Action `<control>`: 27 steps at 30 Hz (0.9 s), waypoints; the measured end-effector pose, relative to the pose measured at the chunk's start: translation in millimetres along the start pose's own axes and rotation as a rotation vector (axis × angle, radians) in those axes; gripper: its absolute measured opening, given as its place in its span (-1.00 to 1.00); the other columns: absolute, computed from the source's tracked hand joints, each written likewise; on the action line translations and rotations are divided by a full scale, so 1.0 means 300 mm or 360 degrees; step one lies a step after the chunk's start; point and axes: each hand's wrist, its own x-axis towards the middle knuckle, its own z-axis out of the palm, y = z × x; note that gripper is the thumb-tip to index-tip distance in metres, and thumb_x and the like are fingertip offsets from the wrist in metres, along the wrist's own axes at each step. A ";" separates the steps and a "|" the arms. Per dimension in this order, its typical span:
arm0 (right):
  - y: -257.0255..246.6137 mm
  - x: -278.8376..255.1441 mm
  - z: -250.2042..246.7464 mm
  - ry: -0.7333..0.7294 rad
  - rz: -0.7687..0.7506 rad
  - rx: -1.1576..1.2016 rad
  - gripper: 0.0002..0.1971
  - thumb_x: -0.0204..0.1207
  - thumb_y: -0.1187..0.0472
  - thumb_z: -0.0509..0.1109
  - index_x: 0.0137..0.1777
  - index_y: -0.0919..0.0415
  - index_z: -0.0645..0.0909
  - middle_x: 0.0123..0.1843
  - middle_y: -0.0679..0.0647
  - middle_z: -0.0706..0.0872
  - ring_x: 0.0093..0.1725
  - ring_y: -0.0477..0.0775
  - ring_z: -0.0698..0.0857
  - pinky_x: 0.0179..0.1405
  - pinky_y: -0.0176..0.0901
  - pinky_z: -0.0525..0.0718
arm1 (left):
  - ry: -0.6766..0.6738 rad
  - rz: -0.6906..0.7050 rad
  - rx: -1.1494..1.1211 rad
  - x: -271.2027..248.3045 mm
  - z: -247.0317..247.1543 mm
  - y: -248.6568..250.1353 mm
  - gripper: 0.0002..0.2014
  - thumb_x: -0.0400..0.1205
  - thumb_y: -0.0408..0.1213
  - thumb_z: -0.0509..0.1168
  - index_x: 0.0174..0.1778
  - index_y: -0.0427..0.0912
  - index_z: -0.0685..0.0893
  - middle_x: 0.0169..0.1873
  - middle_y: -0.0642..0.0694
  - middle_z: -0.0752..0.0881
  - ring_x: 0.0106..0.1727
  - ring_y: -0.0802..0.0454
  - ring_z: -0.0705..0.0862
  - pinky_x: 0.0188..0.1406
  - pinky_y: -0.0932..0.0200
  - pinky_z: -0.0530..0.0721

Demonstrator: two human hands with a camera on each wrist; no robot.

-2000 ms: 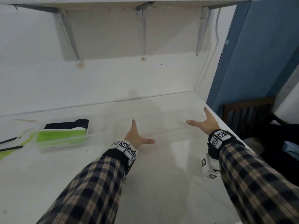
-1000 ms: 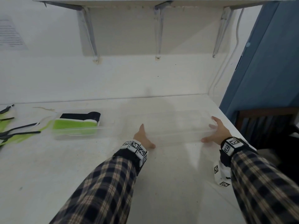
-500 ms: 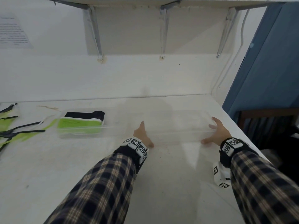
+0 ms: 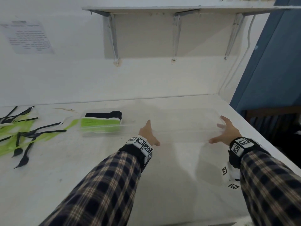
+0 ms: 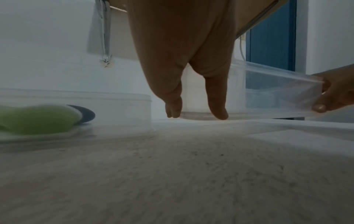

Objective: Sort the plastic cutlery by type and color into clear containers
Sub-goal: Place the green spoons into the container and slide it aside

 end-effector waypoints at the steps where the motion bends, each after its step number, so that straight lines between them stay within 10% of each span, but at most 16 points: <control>1: -0.002 -0.024 0.015 0.0004 0.0006 0.0008 0.19 0.06 0.44 0.71 0.62 -0.01 0.08 0.47 0.11 0.52 0.41 0.25 0.49 0.40 0.05 0.40 | -0.0005 0.0017 0.0003 -0.014 -0.015 -0.014 -0.03 0.26 -0.43 0.61 0.55 -0.18 0.23 0.25 -0.21 0.62 0.29 -0.22 0.58 0.24 -0.02 0.59; 27: -0.214 -0.516 0.483 -0.0140 -0.0074 0.0052 0.16 0.12 0.39 0.70 0.63 -0.01 0.07 0.48 0.09 0.50 0.43 0.17 0.48 0.25 -0.18 0.42 | 0.0145 -0.0004 0.0092 -0.355 -0.394 -0.558 -0.03 0.24 -0.47 0.62 0.56 -0.15 0.31 0.27 -0.18 0.63 0.34 -0.18 0.56 0.19 0.13 0.48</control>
